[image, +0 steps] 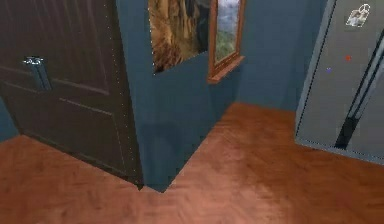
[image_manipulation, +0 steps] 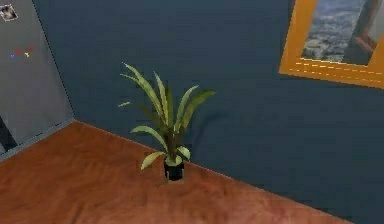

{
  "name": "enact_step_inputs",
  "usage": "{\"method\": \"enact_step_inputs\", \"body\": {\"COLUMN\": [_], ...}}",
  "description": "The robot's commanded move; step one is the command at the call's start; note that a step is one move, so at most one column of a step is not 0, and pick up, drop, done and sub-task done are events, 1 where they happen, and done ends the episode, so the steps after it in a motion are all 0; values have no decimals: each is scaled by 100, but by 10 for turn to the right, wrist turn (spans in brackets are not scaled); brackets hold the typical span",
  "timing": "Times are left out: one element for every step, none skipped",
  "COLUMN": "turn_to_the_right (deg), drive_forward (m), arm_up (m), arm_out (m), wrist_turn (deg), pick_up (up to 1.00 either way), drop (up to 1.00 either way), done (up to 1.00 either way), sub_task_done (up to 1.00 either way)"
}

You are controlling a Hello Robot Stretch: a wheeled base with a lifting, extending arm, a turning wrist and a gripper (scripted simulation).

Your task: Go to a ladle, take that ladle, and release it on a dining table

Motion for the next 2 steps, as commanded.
{"method": "enact_step_inputs", "body": {"turn_to_the_right": [0,-450], "drive_forward": [35,0], "arm_up": [0,0], "arm_out": [0,0], "wrist_turn": [0,0], "pick_up": [0,0], "drop": [0,0], "done": [0,0], "sub_task_done": [0,0]}}
